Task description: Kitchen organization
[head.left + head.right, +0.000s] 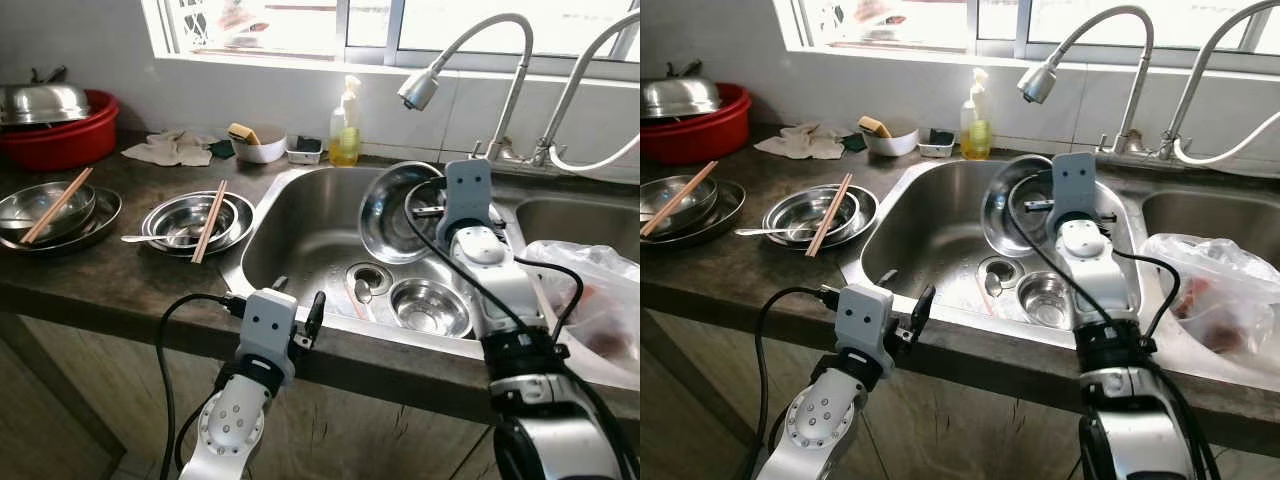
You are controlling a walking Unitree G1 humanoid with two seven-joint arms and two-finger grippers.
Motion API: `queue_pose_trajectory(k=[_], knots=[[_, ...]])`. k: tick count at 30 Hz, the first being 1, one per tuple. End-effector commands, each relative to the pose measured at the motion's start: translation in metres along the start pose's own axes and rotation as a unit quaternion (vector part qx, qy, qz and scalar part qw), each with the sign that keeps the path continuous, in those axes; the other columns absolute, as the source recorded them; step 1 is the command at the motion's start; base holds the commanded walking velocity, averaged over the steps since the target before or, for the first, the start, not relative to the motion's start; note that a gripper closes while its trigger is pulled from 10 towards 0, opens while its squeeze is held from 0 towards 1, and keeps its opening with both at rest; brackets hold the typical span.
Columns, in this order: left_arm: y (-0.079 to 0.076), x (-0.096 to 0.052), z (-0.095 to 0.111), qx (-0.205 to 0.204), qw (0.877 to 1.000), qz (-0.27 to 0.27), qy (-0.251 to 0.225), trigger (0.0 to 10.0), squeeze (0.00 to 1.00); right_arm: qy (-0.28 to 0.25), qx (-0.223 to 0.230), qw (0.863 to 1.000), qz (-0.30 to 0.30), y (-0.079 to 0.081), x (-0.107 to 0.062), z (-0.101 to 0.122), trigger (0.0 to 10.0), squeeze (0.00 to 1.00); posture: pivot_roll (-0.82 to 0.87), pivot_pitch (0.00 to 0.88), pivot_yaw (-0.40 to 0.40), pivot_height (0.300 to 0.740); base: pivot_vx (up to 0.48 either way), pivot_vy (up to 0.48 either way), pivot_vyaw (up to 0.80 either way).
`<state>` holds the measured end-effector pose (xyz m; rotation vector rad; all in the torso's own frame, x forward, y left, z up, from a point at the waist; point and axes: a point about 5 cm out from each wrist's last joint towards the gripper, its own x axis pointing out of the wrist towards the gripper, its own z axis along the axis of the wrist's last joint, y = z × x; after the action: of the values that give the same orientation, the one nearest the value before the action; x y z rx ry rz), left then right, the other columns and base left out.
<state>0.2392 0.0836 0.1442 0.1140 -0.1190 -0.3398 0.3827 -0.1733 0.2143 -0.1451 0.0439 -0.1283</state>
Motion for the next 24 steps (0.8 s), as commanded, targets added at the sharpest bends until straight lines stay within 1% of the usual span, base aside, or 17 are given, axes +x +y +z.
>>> queue_pose_trajectory(k=[1,2,3,5,7,10,13,16,17,18,19,20,21,24], knots=[[0.000,-0.002,0.005,-0.001,1.000,0.006,-0.005,10.0,0.00,0.031,0.008,0.999,-0.003,-0.002,0.006,-0.006,10.0,0.00,0.09,0.050,-0.056,0.740,0.000,0.000,0.00],[-0.001,-0.002,0.006,-0.001,1.000,0.005,-0.004,10.0,0.00,0.048,0.007,0.999,-0.003,-0.003,0.008,-0.010,10.0,0.00,0.09,0.054,-0.055,0.740,0.000,0.000,0.00],[-0.001,-0.004,0.007,-0.003,1.000,0.005,-0.004,10.0,0.00,0.069,0.015,0.998,-0.006,-0.004,0.010,-0.017,10.0,0.00,0.09,0.069,-0.053,0.740,0.000,0.000,0.00],[-0.002,-0.006,0.007,-0.004,1.000,0.004,-0.003,10.0,0.00,0.082,0.015,0.997,-0.009,-0.005,0.012,-0.022,10.0,0.00,0.09,0.080,-0.053,0.740,0.000,0.000,0.00],[-0.003,-0.009,0.008,-0.006,1.000,0.001,0.000,10.0,0.00,0.108,0.028,0.994,-0.007,-0.005,0.014,-0.030,10.0,0.00,0.10,0.092,-0.048,0.740,0.000,0.000,0.00],[-0.004,-0.013,0.009,-0.006,1.000,-0.001,0.004,10.0,0.00,0.124,0.033,0.992,-0.004,-0.004,0.014,-0.035,10.0,0.00,0.10,0.113,-0.047,0.740,0.000,0.000,0.00],[-0.003,-0.015,0.009,-0.005,1.000,-0.003,0.011,10.0,0.00,0.149,0.026,0.988,0.005,-0.002,0.013,-0.045,10.0,0.00,0.10,0.134,-0.047,0.740,0.000,0.000,0.00],[-0.003,-0.017,0.010,-0.007,1.000,-0.003,0.014,10.0,0.00,0.161,0.024,0.987,0.011,0.000,0.012,-0.050,10.0,0.00,0.11,0.143,-0.045,0.740,0.000,0.000,0.00],[-0.003,-0.018,0.010,-0.007,1.000,-0.003,0.016,10.0,0.00,0.165,0.023,0.986,0.013,0.001,0.012,-0.052,10.0,0.05,0.11,0.147,-0.046,0.740,0.000,0.000,0.00],[-0.003,-0.019,0.010,-0.007,1.000,-0.004,0.016,10.0,0.00,0.166,0.022,0.986,0.013,0.001,0.012,-0.053,10.0,0.05,0.11,0.148,-0.046,0.740,0.000,0.000,0.00],[-0.003,-0.019,0.010,-0.007,1.000,-0.004,0.017,10.0,0.00,0.168,0.023,0.985,0.016,0.002,0.012,-0.054,10.0,0.86,0.11,0.149,-0.045,0.740,0.000,0.000,0.00],[-0.003,-0.019,0.010,-0.007,1.000,-0.004,0.017,10.0,0.00,0.168,0.023,0.985,0.016,0.002,0.012,-0.054,10.0,0.86,0.11,0.149,-0.045,0.740,0.000,0.000,0.00],[-0.003,-0.019,0.010,-0.006,1.000,-0.004,0.018,10.0,0.00,0.170,0.025,0.985,0.019,0.003,0.012,-0.054,10.0,1.00,0.11,0.149,-0.045,0.740,0.000,0.000,0.00],[-0.002,-0.019,0.009,-0.005,1.000,-0.003,0.022,10.0,0.00,0.166,0.030,0.985,0.018,0.003,0.011,-0.054,10.0,1.00,0.11,0.146,-0.043,0.740,0.000,0.000,0.00]])
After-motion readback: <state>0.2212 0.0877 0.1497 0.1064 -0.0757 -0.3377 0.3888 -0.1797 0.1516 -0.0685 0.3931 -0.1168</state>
